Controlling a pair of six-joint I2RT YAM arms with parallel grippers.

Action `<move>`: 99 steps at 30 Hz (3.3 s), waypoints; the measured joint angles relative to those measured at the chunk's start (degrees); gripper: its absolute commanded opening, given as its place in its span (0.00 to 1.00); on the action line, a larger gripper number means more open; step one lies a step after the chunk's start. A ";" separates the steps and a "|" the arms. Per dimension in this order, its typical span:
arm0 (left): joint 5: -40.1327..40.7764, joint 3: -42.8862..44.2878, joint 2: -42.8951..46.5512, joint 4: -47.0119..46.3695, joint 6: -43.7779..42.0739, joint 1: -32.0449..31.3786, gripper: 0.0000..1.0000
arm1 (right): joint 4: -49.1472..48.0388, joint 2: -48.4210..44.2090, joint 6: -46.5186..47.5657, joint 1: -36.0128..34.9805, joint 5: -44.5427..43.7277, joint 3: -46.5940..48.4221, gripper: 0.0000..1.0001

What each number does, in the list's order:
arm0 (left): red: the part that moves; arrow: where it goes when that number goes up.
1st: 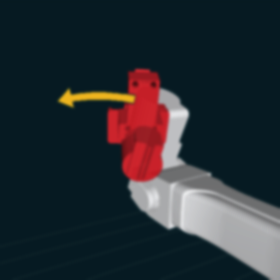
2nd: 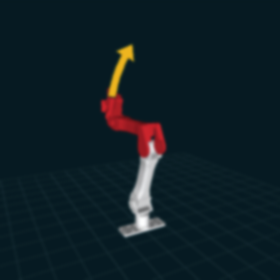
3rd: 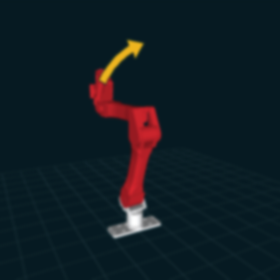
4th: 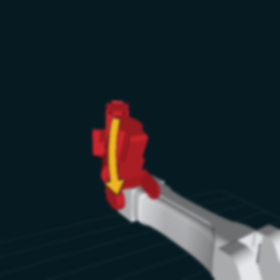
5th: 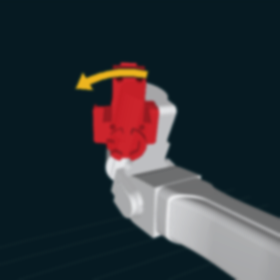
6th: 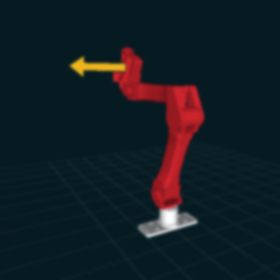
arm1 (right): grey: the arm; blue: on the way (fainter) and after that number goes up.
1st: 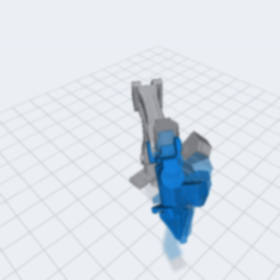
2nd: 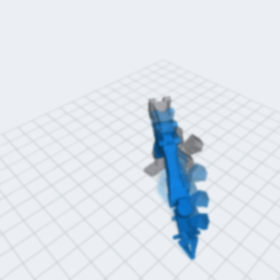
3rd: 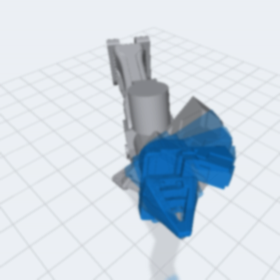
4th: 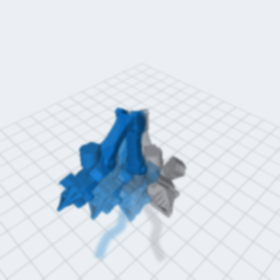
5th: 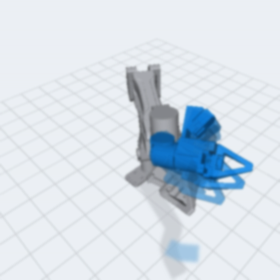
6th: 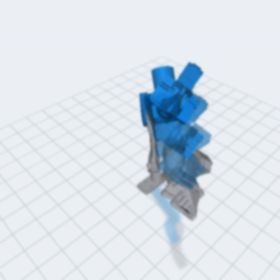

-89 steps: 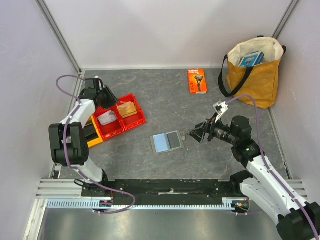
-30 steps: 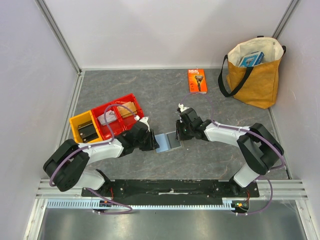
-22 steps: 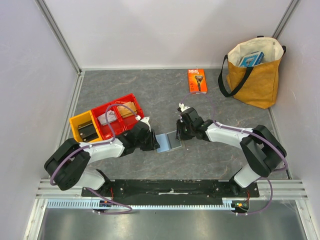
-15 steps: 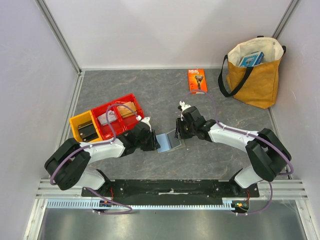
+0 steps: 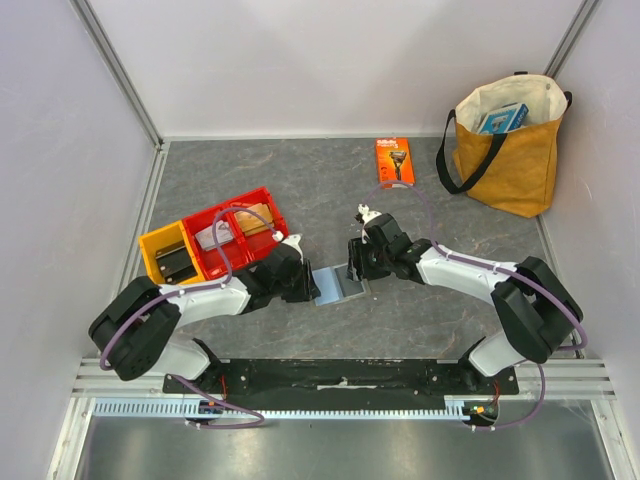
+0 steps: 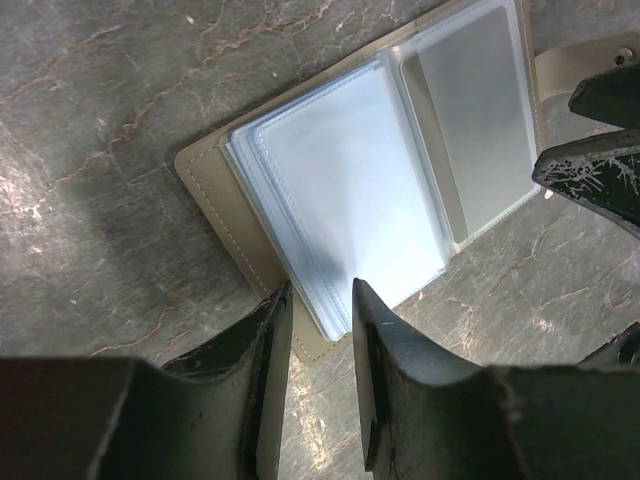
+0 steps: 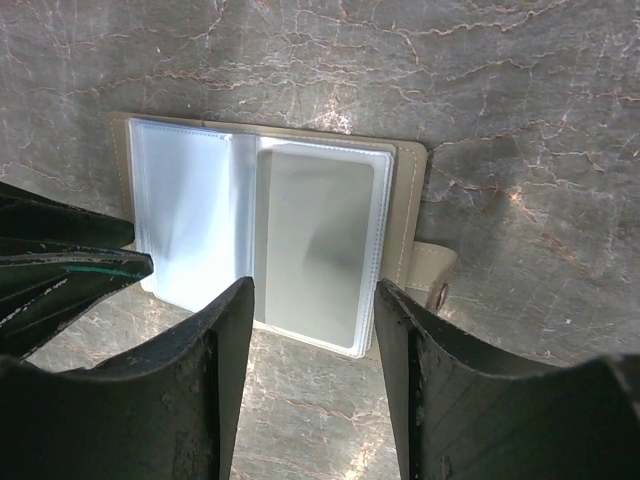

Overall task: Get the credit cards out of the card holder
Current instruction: Remove the credit card from the card holder.

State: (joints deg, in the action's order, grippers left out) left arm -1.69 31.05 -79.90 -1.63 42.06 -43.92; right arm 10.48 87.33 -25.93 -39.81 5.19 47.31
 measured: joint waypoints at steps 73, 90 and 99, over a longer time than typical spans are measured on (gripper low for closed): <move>-1.25 9.40 -7.17 6.25 -2.32 -1.05 0.29 | -0.46 4.28 4.15 0.00 -0.44 0.63 0.37; -1.25 9.42 -7.17 6.27 -2.43 -1.18 0.29 | -0.52 3.72 4.11 0.00 0.22 0.63 0.45; -1.25 9.51 -7.19 6.47 -2.45 -1.20 0.29 | -0.57 3.50 4.11 0.00 0.39 0.63 0.40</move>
State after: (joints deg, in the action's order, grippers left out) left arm -2.94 40.56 -87.09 4.84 39.62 -45.12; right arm 9.91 90.83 -21.82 -39.81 5.58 47.94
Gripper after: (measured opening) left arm 0.290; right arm 0.410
